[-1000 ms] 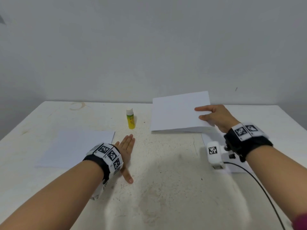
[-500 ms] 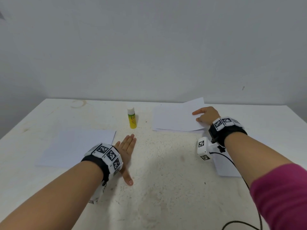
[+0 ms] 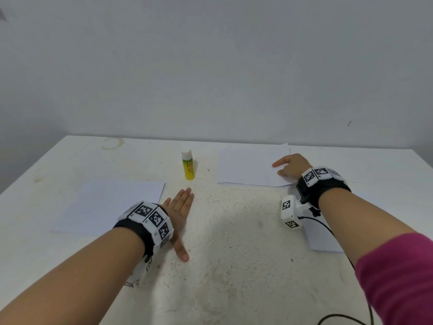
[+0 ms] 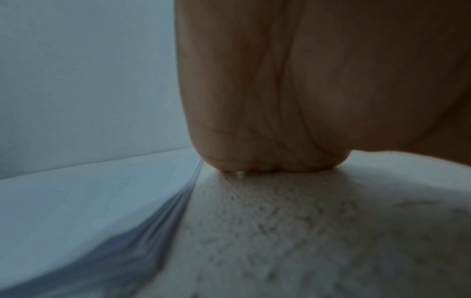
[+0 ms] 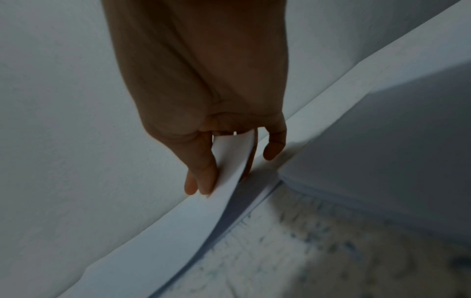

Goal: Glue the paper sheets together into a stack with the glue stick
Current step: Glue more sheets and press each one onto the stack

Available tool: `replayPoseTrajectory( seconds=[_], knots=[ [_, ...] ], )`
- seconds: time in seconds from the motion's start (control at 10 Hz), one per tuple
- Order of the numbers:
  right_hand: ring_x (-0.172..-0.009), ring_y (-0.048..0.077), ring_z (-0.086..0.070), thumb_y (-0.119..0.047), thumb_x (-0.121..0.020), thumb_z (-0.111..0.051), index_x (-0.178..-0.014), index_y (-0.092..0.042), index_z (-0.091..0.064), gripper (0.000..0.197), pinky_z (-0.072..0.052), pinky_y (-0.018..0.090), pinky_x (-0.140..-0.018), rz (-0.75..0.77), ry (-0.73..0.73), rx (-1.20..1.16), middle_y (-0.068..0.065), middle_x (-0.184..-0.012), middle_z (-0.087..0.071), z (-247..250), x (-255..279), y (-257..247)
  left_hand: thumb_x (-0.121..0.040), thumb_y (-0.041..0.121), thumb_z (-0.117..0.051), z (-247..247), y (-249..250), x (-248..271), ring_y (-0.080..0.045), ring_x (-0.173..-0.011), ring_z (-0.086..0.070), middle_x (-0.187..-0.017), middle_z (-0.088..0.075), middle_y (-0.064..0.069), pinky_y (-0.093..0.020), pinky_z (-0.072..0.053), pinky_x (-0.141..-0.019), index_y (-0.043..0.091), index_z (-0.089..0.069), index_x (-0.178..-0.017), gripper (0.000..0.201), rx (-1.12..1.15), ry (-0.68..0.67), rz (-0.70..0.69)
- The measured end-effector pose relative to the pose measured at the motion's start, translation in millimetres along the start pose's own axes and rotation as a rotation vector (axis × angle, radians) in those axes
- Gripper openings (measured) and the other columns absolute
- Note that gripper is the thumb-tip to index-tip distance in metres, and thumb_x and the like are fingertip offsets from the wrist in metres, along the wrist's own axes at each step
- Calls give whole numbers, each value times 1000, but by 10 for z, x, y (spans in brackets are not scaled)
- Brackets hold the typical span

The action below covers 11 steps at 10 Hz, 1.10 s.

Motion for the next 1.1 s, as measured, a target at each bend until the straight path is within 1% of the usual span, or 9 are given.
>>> replayPoseTrajectory(
  seconds=[0.1,0.2,0.3,0.5,0.6,0.8,0.9,1.0,1.1],
  knots=[
    [-84,18,-58,-3,-89,-61,-111,-15,-71,28,-42,19,-74,3,1,13,5,-111,-65,3,-6,-1,-58,66,-77,3,5,6,-25,-138,35,-145,46,-11,-43,16,-114,6,40,-136,154,4,4,-2],
    [-89,17,-55,-3,-89,-61,-108,-17,-71,26,-41,21,-79,4,6,12,9,-122,-63,7,-17,-6,-59,66,-77,14,14,13,-25,-138,35,-145,46,-10,-43,15,-114,6,40,-137,153,10,5,-5],
    [-93,18,-57,-2,-88,-62,-107,-17,-71,25,-43,22,-83,-10,-7,1,10,-123,-62,0,-28,6,-59,67,-77,14,14,23,-24,-138,35,-145,46,-10,-42,15,-114,6,41,-136,153,4,5,-6],
    [-116,25,-56,-2,-89,-61,-112,-14,-70,28,-41,23,-90,-18,-12,-28,11,-131,-57,30,-9,-3,-58,67,-77,12,9,9,-24,-138,36,-145,46,-10,-42,16,-113,6,41,-136,154,17,7,-13],
    [-117,26,-56,-3,-89,-61,-114,-14,-70,29,-39,20,-87,-19,-27,-23,12,-128,-59,26,2,-24,-58,67,-77,11,8,5,-24,-138,36,-145,46,-10,-43,16,-114,6,41,-136,154,23,7,-20],
    [-114,23,-58,-3,-89,-62,-113,-14,-70,27,-41,21,-88,-27,-36,14,9,-125,-61,0,21,-45,-58,68,-77,6,2,2,-24,-138,36,-145,46,-9,-42,16,-114,7,41,-136,154,22,4,-21],
    [-114,24,-57,-3,-88,-63,-113,-13,-69,27,-42,23,-90,-42,-49,58,9,-124,-62,-25,17,-51,-57,68,-77,1,-2,-9,-24,-138,36,-145,46,-10,-42,16,-114,7,41,-135,154,20,9,-23],
    [-116,23,-55,-4,-87,-65,-114,-14,-68,29,-42,24,-88,-67,-65,139,7,-128,-58,-55,13,-50,-56,69,-76,-1,-6,-17,-24,-137,37,-144,47,-9,-42,16,-114,8,42,-134,155,20,9,-26],
    [-115,23,-55,-6,-85,-67,-111,-18,-68,29,-44,25,-88,-82,-58,223,6,-128,-57,-67,-4,-46,-57,68,-76,-7,-3,-14,-23,-137,37,-144,47,-9,-42,16,-113,8,42,-134,155,19,4,-25]
  ],
)
Point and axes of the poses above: each hand's wrist, its own x-axis away from the middle knuckle, its own z-axis out of the back of the hand, y = z × x, the point moved 9 cm from there along -x, towards the middle knuckle
